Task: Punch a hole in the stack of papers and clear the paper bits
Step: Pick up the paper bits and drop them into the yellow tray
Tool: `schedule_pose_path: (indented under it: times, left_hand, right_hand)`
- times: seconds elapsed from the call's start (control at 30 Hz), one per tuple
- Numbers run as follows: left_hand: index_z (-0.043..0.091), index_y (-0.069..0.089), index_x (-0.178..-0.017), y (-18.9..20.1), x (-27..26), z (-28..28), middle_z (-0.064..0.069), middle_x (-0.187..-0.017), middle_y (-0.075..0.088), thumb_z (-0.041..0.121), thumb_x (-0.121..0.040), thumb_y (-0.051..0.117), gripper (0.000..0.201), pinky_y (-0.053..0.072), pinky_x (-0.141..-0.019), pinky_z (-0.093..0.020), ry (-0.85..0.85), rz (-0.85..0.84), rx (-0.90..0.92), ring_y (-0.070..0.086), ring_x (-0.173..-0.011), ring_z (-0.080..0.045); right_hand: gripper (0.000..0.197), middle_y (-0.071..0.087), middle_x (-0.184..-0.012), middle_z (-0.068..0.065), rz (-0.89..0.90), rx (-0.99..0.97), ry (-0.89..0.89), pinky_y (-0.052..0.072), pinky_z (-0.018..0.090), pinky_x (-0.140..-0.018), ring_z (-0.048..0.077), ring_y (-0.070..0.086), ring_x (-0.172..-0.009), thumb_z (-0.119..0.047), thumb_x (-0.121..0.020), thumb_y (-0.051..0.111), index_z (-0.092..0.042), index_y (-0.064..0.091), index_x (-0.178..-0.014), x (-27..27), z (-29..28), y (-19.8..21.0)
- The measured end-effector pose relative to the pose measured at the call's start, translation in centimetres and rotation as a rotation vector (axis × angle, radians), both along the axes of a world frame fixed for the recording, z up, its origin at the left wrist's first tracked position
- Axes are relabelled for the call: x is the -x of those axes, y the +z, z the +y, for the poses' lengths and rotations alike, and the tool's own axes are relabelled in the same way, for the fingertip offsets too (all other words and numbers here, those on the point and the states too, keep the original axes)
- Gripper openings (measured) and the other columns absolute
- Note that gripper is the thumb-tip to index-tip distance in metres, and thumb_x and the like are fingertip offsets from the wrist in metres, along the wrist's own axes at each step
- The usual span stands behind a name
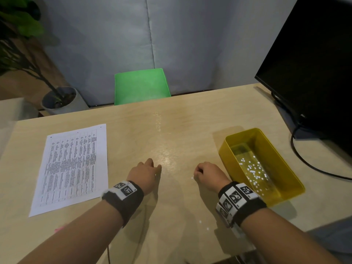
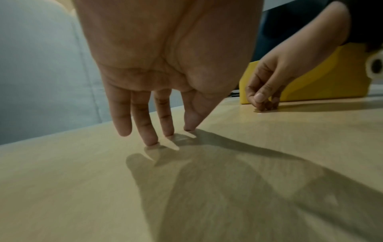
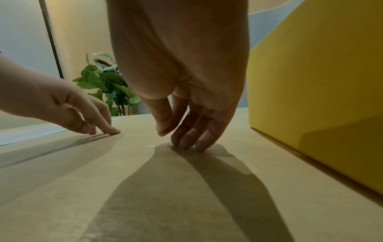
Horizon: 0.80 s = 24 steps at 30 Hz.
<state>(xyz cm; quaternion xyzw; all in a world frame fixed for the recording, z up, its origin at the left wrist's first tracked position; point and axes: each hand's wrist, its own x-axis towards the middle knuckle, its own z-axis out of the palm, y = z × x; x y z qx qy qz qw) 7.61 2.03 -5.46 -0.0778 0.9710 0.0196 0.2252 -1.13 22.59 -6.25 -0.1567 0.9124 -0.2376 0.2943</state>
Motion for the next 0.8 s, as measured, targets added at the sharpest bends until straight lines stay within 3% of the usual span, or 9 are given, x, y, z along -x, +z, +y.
schedule_pose_path:
  times: [0.1, 0.2, 0.3, 0.4, 0.5, 0.67, 0.8]
  left_hand:
    - [0.016, 0.036, -0.140, 0.2, 0.1, 0.9, -0.011, -0.124, 0.046, 0.010, -0.091, 0.040, 0.049, 0.042, -0.075, -0.034, -0.083, -0.048, 0.107, 0.054, -0.102, -0.030]
    - [0.016, 0.039, -0.138, 0.2, 0.3, 1.0, -0.010, -0.124, 0.046, 0.009, -0.091, 0.041, 0.048, 0.037, -0.071, -0.033, -0.119, -0.073, 0.137, 0.057, -0.097, -0.028]
    - [0.028, 0.055, -0.124, 0.5, 1.1, 0.2, -0.001, -0.119, 0.053, 0.025, -0.094, 0.042, 0.033, 0.036, -0.066, -0.030, -0.047, -0.006, 0.044, 0.061, -0.086, -0.024]
    - [0.025, 0.063, -0.113, 0.7, 1.7, -0.3, 0.001, -0.117, 0.056, 0.027, -0.094, 0.045, 0.027, 0.037, -0.065, -0.028, 0.009, 0.048, -0.009, 0.064, -0.092, -0.023]
    - [0.017, 0.066, -0.106, 0.9, 1.9, 0.1, -0.001, -0.112, 0.057, 0.025, -0.093, 0.046, 0.025, 0.038, -0.065, -0.029, 0.035, 0.074, -0.026, 0.063, -0.091, -0.024]
    - [0.024, 0.066, -0.100, 2.3, 2.9, 1.1, 0.002, -0.109, 0.059, 0.027, -0.093, 0.050, 0.017, 0.046, -0.073, -0.030, 0.111, 0.195, -0.189, 0.062, -0.093, -0.021]
    - [0.025, 0.066, -0.101, 5.3, 5.0, 3.7, 0.004, -0.106, 0.060, 0.031, -0.096, 0.048, 0.020, 0.042, -0.068, -0.027, 0.066, 0.343, -0.272, 0.061, -0.092, -0.019]
  right_hand:
    - [0.017, 0.063, -0.101, 0.002, 0.016, -0.014, 0.008, 0.052, 0.035, -0.085, 0.020, 0.060, -0.091, -0.015, -0.092, 0.051, -0.014, 0.068, -0.094, -0.1, 0.0, 0.1]
    - [0.015, 0.061, -0.099, 0.001, 0.025, -0.022, 0.018, 0.052, 0.033, -0.083, 0.019, 0.060, -0.089, -0.016, -0.092, 0.053, -0.015, 0.068, -0.091, -0.2, -0.2, 0.2]
    - [0.014, 0.063, -0.101, 0.002, 0.028, -0.022, 0.022, 0.051, 0.032, -0.082, 0.020, 0.060, -0.091, -0.017, -0.092, 0.054, -0.014, 0.068, -0.092, -0.2, -0.2, 0.5]
    - [0.012, 0.061, -0.099, 0.002, 0.043, -0.013, 0.027, 0.049, 0.029, -0.081, 0.018, 0.058, -0.088, -0.017, -0.092, 0.056, -0.014, 0.068, -0.093, -0.1, -0.3, 1.0]
    - [0.012, 0.060, -0.093, 0.000, 0.061, 0.019, 0.023, 0.049, 0.027, -0.078, 0.015, 0.057, -0.084, -0.017, -0.092, 0.057, -0.013, 0.068, -0.094, 0.1, -0.2, 1.9]
    - [0.012, 0.060, -0.085, -0.004, 0.113, 0.083, 0.005, 0.042, 0.024, -0.072, 0.012, 0.055, -0.082, -0.018, -0.092, 0.059, -0.011, 0.069, -0.094, 0.8, 0.4, 4.8]
    - [0.011, 0.062, -0.084, -0.004, 0.147, 0.145, -0.046, 0.046, 0.023, -0.070, 0.012, 0.057, -0.082, -0.020, -0.090, 0.062, -0.012, 0.070, -0.091, 1.9, 2.2, 8.0]
